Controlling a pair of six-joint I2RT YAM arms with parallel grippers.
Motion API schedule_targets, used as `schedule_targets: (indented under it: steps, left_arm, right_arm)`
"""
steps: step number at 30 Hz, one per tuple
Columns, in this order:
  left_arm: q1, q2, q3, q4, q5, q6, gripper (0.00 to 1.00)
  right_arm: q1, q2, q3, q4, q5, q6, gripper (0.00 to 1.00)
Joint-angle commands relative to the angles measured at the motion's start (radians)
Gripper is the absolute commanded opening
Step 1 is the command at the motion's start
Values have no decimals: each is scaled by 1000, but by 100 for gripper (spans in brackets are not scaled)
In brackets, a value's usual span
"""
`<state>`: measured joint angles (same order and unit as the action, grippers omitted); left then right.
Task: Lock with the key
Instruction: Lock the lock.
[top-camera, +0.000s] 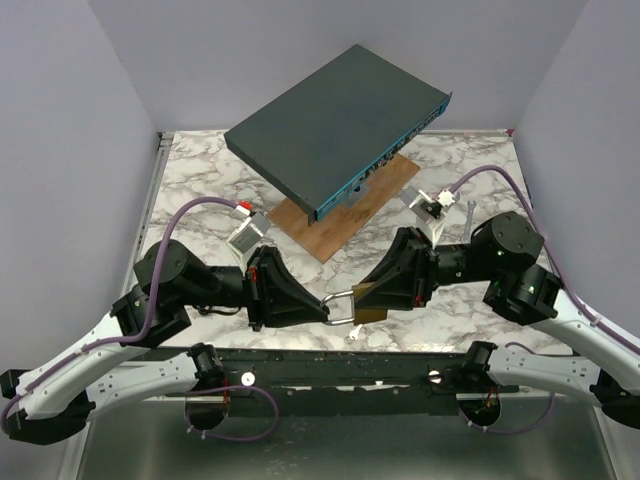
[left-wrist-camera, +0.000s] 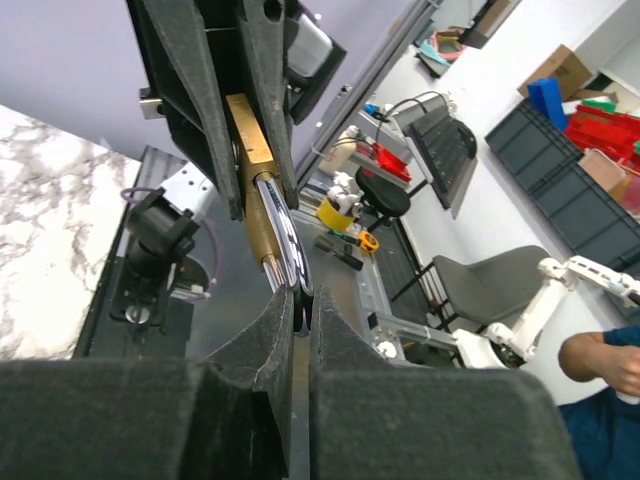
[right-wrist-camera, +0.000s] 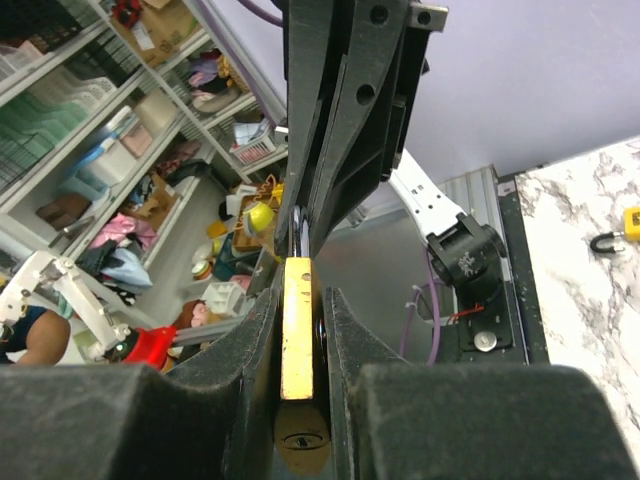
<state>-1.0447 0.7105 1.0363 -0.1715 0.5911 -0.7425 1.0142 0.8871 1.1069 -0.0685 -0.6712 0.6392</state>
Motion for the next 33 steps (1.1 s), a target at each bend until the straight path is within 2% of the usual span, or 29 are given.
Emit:
schedule_targets:
  steps: [1, 14, 27, 33]
  left_arm:
    - [-25, 128, -73, -31, -221, -16, 0]
    - [-29, 198, 7, -210, -432, -90, 0]
    - [-49, 239, 31, -238, -437, -78, 0]
    - [-58, 192, -5, -130, -419, -62, 0]
  right_arm:
    - [23, 107, 30, 250, 78, 42, 1]
    - [24, 113, 27, 134, 211, 17, 1]
    - [25, 133, 38, 93, 233, 5, 1]
    - [25, 136, 22, 122, 212, 13, 1]
